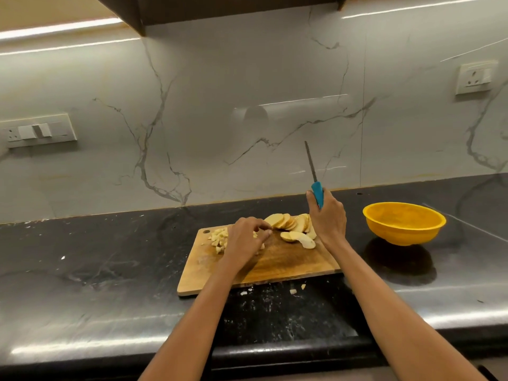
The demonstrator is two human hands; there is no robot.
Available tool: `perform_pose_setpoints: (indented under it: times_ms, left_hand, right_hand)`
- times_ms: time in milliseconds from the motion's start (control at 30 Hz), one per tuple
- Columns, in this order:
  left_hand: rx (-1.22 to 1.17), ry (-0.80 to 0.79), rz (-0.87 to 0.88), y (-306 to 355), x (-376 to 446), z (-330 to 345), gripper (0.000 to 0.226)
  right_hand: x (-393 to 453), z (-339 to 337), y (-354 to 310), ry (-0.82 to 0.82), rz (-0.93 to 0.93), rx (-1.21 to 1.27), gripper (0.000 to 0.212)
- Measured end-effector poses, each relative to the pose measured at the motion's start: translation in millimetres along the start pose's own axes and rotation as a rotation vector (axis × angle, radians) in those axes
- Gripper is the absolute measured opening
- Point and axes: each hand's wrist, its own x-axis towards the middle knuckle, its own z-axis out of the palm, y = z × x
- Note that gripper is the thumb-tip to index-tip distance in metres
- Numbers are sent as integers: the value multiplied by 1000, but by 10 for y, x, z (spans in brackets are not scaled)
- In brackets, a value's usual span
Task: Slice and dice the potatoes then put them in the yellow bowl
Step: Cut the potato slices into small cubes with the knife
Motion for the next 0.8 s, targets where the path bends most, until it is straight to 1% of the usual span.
perform_pose_setpoints:
  times_ms: [133, 200, 333, 533, 633, 800]
  left_hand:
    - [-48, -84, 15, 224, 109, 228, 30]
    - [-21, -141, 4, 349, 172, 340, 37]
    - [88, -235, -26, 479, 218, 458, 35]
    - [-44, -227, 26, 444, 214, 329, 34]
    - [-23, -247, 76, 422, 192, 287, 29]
    - [-44, -210, 100, 431, 136, 259, 23]
  right_hand:
    - [-14, 33, 12, -26, 4, -17, 37]
    - [-23, 37, 24, -29, 16, -23, 38]
    - [-14, 30, 26, -15, 17, -12, 37]
    - [-22, 39, 17, -32, 4, 13, 39]
    - [-34, 32, 14, -30, 4, 13, 41]
    - [-48, 6, 8, -29, 10, 13, 41]
